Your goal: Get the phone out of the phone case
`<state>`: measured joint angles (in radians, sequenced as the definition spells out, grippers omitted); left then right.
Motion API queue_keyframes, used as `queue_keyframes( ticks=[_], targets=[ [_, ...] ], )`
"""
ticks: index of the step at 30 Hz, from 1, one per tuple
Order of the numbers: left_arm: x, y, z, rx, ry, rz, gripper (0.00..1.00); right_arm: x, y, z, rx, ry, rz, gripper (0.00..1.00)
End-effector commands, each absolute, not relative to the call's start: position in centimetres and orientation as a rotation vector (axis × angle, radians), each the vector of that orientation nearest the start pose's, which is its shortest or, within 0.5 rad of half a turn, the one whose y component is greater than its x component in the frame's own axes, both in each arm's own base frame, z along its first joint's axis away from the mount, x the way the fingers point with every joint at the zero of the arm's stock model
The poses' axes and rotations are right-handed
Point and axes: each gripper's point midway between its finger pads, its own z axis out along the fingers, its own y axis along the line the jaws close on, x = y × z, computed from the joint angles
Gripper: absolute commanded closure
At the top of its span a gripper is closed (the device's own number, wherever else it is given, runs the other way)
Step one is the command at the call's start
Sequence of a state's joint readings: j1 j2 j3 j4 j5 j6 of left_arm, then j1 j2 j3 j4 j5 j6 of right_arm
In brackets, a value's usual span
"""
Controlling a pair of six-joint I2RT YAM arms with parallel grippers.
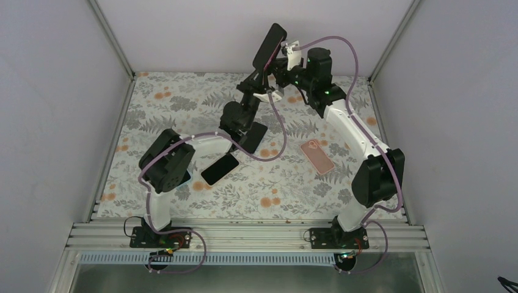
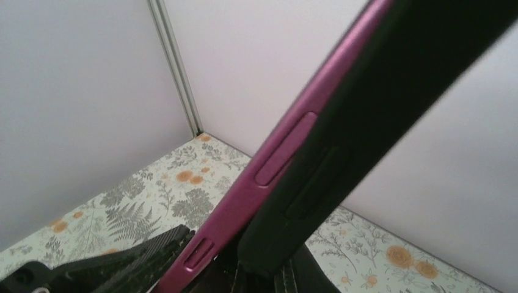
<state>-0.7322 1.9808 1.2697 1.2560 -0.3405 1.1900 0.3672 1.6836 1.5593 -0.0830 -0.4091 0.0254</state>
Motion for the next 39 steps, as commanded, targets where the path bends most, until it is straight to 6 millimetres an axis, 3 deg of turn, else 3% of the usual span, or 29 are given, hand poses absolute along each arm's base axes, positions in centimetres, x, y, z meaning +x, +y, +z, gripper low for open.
queue_keyframes(
  ticks=[1,5,9,13,16,21,24,27,30,33,39],
  targets=[
    [41.8,-24.0,47.8,0.365,0.812,0.558,0.98,47.7,20.6,23.9,-0.711,2.054,0.365,0.97],
    [41.5,-25.3,46.9,0.475,0.922,0.463,0.98,49.9,15.6,24.3,-0.664,2.026,0.113,0.97],
    [41.9,-26.4,44.7,0.615,1.052,0.394,0.98,50.2,12.5,25.9,-0.625,2.029,0.020,0.97],
    [41.5,-26.4,42.1,0.721,1.116,0.429,0.98,49.2,10.7,26.4,-0.621,2.049,0.017,0.97],
    [41.3,-24.8,39.6,0.773,1.135,0.580,0.98,47.0,10.7,26.4,-0.686,2.093,0.102,0.97],
    [41.3,-19.2,33.1,0.871,1.155,0.950,0.98,40.5,12.8,21.9,-0.885,2.285,0.425,0.97],
    [41.9,-15.7,28.1,0.950,1.281,1.045,0.98,35.6,14.1,18.6,-0.978,2.406,0.664,0.97],
    [42.1,-12.9,25.0,0.966,1.361,1.094,0.98,31.7,14.9,15.3,-1.020,2.497,0.865,0.97],
    [41.9,-11.8,22.4,1.005,1.405,1.098,0.98,29.6,15.0,11.9,-1.007,2.583,0.966,0.97],
    [41.5,-12.1,18.6,1.118,1.479,1.046,0.98,27.4,15.4,9.3,-1.011,2.631,1.085,0.97],
    [40.6,-12.2,13.4,1.227,1.625,0.946,0.98,26.4,14.7,5.7,-0.987,2.716,1.065,0.96]
  ],
)
